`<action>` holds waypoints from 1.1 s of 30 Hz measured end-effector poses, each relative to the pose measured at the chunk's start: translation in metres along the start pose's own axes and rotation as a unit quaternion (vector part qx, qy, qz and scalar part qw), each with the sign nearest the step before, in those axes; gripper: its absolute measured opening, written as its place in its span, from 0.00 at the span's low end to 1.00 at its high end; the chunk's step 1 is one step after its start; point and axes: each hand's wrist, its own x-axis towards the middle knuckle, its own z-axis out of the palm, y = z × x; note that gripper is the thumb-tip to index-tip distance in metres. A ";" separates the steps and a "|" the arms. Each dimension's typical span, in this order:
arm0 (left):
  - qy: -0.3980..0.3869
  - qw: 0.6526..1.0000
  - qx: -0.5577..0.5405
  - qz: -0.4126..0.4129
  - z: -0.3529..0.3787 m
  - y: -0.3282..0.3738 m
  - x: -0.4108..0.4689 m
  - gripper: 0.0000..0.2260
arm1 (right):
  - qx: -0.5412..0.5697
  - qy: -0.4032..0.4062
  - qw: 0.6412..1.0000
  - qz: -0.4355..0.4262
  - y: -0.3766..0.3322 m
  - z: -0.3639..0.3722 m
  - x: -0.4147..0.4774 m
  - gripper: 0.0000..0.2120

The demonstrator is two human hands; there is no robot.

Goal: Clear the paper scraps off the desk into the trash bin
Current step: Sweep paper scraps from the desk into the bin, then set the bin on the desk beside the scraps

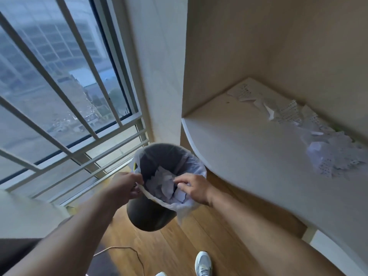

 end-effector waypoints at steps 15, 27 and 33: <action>0.008 0.977 -0.203 0.064 -0.100 0.064 -0.086 0.15 | 0.264 0.204 0.930 0.155 -0.112 -0.065 -0.003 0.06; -0.116 0.970 -0.173 0.123 -0.037 0.162 -0.155 0.06 | 0.319 0.291 0.899 0.071 -0.159 -0.217 -0.085 0.06; -0.071 0.982 -0.081 0.154 0.059 0.195 -0.160 0.10 | 0.320 0.299 0.894 0.091 -0.092 -0.290 -0.091 0.08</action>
